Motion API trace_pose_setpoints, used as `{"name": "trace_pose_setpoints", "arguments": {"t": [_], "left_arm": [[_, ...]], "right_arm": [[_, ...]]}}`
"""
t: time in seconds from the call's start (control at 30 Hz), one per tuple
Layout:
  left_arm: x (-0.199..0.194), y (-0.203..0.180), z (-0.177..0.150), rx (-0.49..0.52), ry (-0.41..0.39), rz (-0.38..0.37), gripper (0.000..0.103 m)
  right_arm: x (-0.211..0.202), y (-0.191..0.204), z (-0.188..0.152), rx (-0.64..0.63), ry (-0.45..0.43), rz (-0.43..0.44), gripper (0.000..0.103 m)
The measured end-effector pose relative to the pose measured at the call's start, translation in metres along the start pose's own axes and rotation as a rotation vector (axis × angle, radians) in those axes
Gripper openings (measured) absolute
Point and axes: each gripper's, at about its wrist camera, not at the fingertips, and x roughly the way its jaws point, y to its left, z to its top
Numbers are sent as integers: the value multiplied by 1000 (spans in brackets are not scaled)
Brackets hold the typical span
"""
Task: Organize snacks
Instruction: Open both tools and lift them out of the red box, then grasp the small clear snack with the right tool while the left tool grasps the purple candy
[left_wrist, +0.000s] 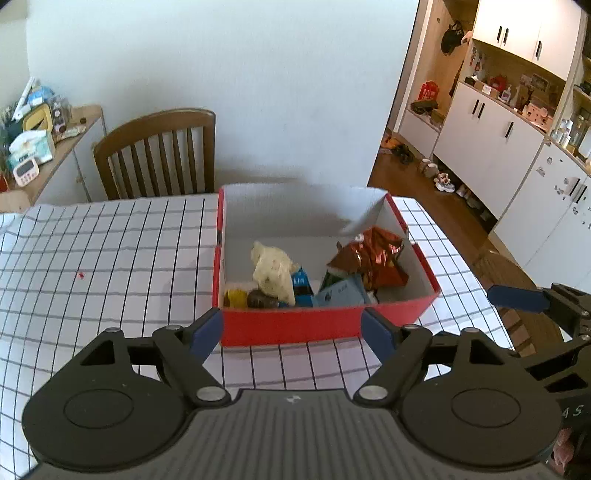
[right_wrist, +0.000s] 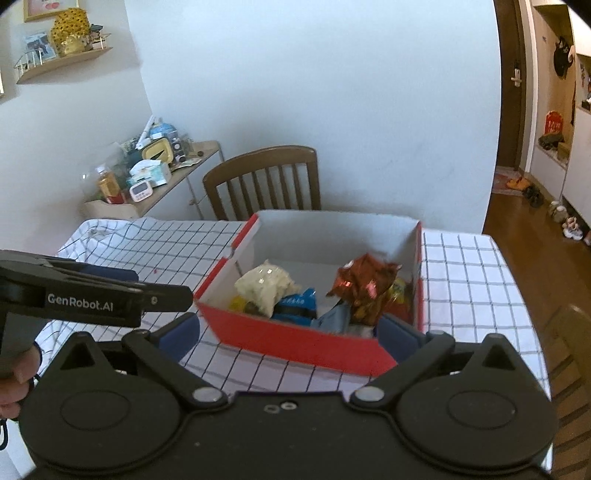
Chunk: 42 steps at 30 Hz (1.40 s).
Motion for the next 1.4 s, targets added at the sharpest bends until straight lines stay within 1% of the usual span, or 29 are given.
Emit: {"name": "trace_pose_setpoints", "arguments": {"t": [0.1,0.33,0.47,0.57,0.77,1.0,1.07,1.13,1.33,1.37,1.4], "left_arm": [[1,4,-10,-7,18,-6,84],[14,16,-39,-30,83,1,85],[29,23,-51,-58,129,16,85],[43,29,-60,-83,170,25,85],[71,29,-72,-97,239,45,85],[103,27,-76,-124,308,67,85],[114,26,-77,-122,329,65,85],[123,26,-78,-128,348,63,85],[142,29,-80,-155,374,62,84],[144,29,-80,-158,375,62,82],[146,29,-80,-160,376,61,77]], "right_arm": [[0,4,-9,5,14,15,103],[10,13,-36,-5,58,31,102],[23,17,-53,-7,96,31,101],[33,21,-68,-31,118,30,101],[55,28,-87,-73,173,47,99],[84,34,-99,-115,238,73,94],[92,35,-101,-122,252,80,90],[101,36,-101,-129,266,87,89],[122,36,-100,-142,292,100,85],[125,36,-101,-142,297,103,83],[128,36,-101,-141,304,107,82]]}}
